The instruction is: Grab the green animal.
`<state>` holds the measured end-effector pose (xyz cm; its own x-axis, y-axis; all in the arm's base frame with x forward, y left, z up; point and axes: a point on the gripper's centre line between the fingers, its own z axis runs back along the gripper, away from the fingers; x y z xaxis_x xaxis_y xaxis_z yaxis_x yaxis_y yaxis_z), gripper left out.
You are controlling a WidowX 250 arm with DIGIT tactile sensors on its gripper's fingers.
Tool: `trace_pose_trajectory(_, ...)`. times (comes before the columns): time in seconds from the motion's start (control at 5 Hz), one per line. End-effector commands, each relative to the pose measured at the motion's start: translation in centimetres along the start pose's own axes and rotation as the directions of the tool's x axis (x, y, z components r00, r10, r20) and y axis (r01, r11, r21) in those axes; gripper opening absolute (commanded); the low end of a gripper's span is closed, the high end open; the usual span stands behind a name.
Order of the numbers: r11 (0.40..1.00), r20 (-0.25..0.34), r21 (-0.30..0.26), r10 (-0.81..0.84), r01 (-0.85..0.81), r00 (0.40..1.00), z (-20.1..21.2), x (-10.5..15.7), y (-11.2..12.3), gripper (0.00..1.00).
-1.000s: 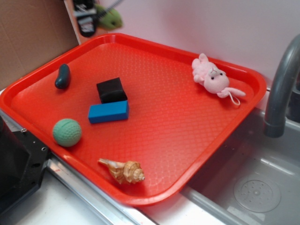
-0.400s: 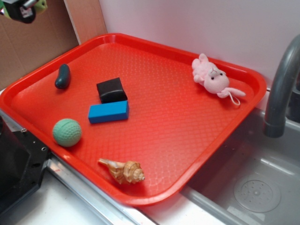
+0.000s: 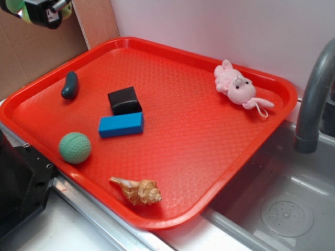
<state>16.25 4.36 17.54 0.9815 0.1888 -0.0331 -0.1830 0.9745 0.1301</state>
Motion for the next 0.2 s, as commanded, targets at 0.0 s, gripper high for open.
trace_pose_trajectory(0.0, 1.0, 0.046, -0.028, -0.013, 0.014, 0.999, 1.11, 1.23, -1.61, 0.0)
